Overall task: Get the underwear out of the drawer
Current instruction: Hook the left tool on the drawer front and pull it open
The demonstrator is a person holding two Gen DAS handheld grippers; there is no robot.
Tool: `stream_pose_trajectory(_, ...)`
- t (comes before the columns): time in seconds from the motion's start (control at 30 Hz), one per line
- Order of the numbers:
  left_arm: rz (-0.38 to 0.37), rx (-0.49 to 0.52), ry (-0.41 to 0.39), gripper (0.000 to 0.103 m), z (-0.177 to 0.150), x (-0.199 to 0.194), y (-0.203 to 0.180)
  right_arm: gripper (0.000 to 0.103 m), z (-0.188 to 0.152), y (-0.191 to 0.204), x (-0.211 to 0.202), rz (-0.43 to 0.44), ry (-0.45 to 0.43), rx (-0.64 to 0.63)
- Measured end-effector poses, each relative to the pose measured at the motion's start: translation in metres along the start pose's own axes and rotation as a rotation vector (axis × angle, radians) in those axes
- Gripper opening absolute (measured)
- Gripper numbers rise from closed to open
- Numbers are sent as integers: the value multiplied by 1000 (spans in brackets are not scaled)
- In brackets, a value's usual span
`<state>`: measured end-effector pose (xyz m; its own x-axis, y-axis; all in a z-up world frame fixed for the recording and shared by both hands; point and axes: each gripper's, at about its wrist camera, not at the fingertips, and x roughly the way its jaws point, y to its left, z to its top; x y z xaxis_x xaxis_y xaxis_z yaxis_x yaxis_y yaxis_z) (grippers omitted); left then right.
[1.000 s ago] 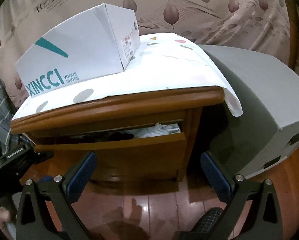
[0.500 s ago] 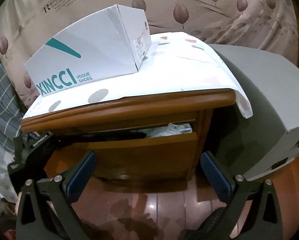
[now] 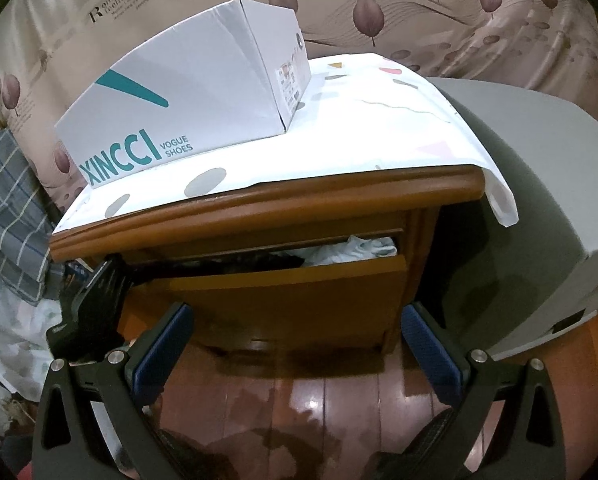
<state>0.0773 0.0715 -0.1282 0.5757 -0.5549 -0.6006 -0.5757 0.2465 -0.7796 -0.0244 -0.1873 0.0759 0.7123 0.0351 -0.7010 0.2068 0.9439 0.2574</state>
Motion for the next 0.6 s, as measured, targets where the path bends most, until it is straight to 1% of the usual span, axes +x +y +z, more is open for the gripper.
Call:
stream_pose_trajectory(0.07,22,-12,-5,103,3,3,-1,102,0,-1,0,3,1,3)
stream_pose_trajectory(0.27,39,-36,-21,103,0,2,1,103,1,-4,-1,3,-2,18)
stream_pose_trajectory(0.37,90,15,-25,103,3,0,-3,103,2,-5,-2,-5,-7,17)
stream_pose_trajectory(0.43,108,43,-23,103,4,-2,-3,103,3,-6,-3,-6,-11,22)
stream_pose_trajectory(0.5,117,44,-15,103,3,-4,-1,103,4,-7,-3,-10,-14,27)
stream_pose_trajectory(0.6,174,93,-44,103,-4,-14,1,103,6,-10,-5,-18,-23,31)
